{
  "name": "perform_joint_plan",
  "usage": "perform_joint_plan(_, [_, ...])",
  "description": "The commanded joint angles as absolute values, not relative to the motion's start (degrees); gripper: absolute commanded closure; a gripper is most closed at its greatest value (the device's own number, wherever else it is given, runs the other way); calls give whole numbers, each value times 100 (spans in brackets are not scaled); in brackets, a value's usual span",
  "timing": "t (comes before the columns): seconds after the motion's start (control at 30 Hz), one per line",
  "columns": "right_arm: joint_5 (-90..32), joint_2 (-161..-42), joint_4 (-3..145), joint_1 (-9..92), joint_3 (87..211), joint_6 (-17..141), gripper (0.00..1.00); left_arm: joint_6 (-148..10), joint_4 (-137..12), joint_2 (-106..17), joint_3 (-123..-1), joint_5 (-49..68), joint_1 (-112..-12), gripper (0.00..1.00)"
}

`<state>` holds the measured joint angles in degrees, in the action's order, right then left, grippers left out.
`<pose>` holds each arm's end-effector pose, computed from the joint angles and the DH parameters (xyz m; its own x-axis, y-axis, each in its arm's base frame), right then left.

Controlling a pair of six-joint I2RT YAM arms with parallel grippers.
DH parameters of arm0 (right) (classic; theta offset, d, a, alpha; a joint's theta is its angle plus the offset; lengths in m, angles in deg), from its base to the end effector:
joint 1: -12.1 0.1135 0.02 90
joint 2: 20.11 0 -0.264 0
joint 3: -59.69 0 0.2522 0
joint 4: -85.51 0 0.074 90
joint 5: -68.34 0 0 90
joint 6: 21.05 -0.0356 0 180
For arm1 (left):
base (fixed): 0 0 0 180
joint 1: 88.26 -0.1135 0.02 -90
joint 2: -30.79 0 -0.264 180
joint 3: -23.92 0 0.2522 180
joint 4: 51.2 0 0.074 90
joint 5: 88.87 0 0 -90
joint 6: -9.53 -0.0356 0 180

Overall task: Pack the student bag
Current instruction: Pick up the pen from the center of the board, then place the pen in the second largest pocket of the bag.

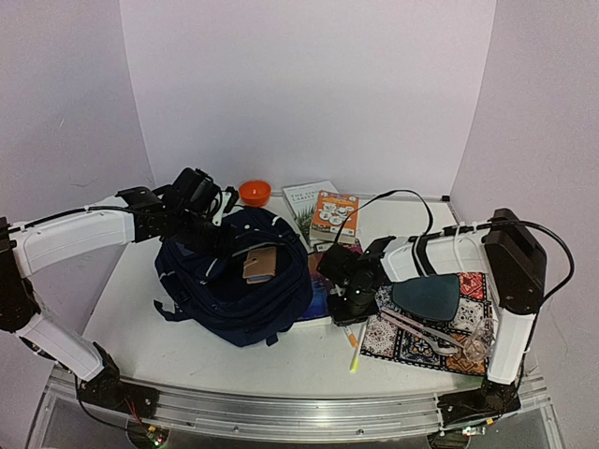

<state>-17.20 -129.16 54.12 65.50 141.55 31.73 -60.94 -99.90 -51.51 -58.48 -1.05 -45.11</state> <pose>0.2333 0.3095 0.1544 -0.8747 -0.1663 -0.4553 -0.3104 0.9137 0.2625 0.2266 -0.2105 0.2934 -0.7381 0.2340 -0.6328 0.4439 0.8748 -0.1942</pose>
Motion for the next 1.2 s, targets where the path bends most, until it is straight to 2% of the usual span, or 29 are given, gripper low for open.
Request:
perform_joint_plan(0.0, [-1503,-12405,5092,6527,14061,2894,100,-6023,-9537,-4882,-5962,-242,-4537,100])
perform_joint_plan(0.3, [-1502,-12004,5205,6485,13968,2656,100,-6032,-9537,-4877,-5947,-190,-4538,100])
perform_joint_plan(0.7, [-2116,-11461,6603,6471,13858,2377,100,-5921,-9530,-4887,-5969,15,-4537,100])
perform_joint_plan(0.93, [-2525,-11530,7997,6485,13952,1176,100,-5733,-9450,-4954,-5998,336,-4538,100])
perform_joint_plan(1.17, [-2264,-12308,8942,6741,14659,-73,100,-5505,-9337,-4936,-5989,618,-4541,100])
